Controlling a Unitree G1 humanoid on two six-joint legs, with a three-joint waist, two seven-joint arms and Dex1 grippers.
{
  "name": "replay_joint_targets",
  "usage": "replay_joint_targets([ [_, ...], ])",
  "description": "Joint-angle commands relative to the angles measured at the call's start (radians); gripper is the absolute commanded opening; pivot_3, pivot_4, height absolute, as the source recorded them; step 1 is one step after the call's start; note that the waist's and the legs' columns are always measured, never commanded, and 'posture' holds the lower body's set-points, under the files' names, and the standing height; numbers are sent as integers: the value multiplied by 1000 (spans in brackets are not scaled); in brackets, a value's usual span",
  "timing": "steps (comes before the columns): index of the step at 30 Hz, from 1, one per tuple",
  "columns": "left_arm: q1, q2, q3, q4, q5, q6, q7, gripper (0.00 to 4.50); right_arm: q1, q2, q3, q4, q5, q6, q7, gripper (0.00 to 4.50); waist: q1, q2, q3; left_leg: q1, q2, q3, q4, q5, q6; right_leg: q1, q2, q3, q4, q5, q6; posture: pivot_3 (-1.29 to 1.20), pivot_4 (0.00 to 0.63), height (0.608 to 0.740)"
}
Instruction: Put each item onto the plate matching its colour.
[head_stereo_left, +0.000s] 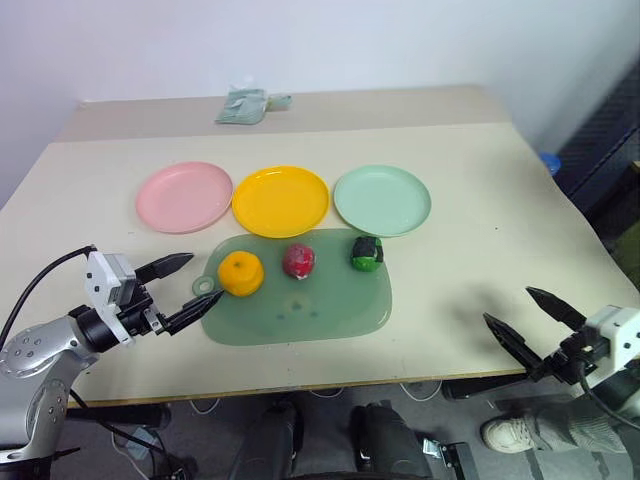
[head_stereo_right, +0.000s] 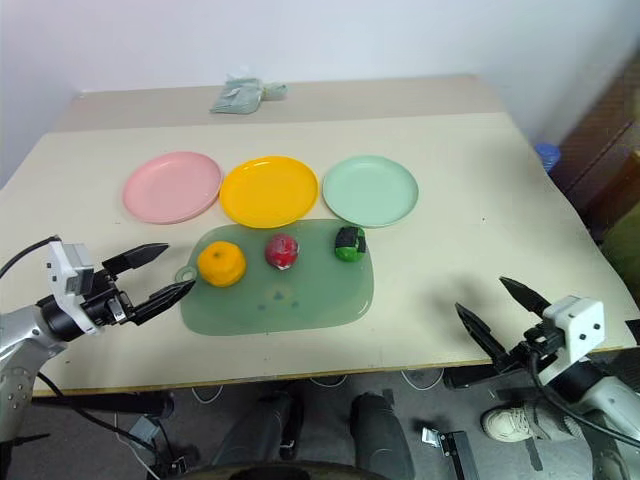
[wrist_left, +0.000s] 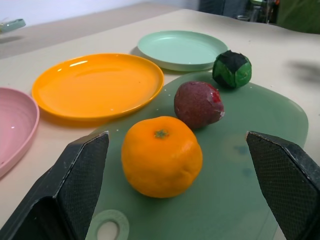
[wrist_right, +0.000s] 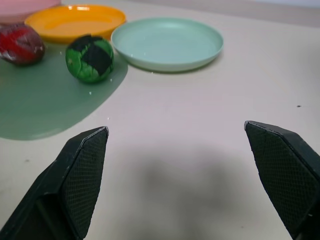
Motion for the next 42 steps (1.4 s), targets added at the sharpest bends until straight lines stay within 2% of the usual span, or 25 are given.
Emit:
replay_joint_targets([
  [1, 8, -4, 26, -12, 3, -39, -13, 4500, 15, -30, -75, -70, 69, 13, 16, 4448, 0, 1, 0, 0, 0, 0, 0, 0, 0, 0, 0, 0, 0, 0, 0, 0, 150, 740],
  [9, -4, -16, 21, 4, 4, -38, -6, 4500, 53, -41, -139, -113, 128, 43, 30, 4448, 1, 0, 0, -1, 0, 0, 0, -1, 1, 1, 0, 0, -3, 0, 0, 0, 150, 740],
  [15, -24, -32, 6, 4, 14, -34, 21, 4500, 37, -43, -109, -213, 141, 96, -36, 4448, 1, 1, 0, -1, 0, 0, 0, -1, 1, 1, 0, 0, -3, 0, 0, 0, 150, 740],
  [21, -67, -77, -50, 15, 66, -34, 92, 4500, -125, -90, 45, -303, 136, 203, -135, 4448, 0, 1, 0, -1, 0, 0, 0, -1, 1, 1, 0, 0, -4, 0, 0, 0, 150, 740],
  [25, -100, -86, -98, 30, 97, 8, 129, 4500, -333, -148, 217, -266, 116, 294, -149, 4448, 0, 1, 0, -1, 0, 0, 0, -1, 1, 1, 0, -1, -4, 0, 0, 0, 150, 740],
  [29, -131, -89, -124, 60, 121, 6, 141, 4500, -512, -166, 374, -171, 82, 347, -107, 4448, 1, 0, 1, -1, 0, 0, 0, -1, 1, 1, 0, -2, -4, 1, 1, 0, 150, 740],
  [32, -140, -91, -132, 77, 129, 4, 140, 4500, -571, -187, 433, -87, 50, 335, -23, 4448, 4, 0, 1, -2, 0, 0, 1, -1, 2, 1, 0, -2, -5, 1, 1, 0, 150, 740],
  [42, -151, -97, -178, 106, 165, 6, 144, 4500, -631, -236, 421, 10, 39, 312, 145, 4448, 1, 0, 1, -2, 0, 0, 1, -2, 3, 2, 0, -1, -7, 2, 2, 0, 150, 740],
])
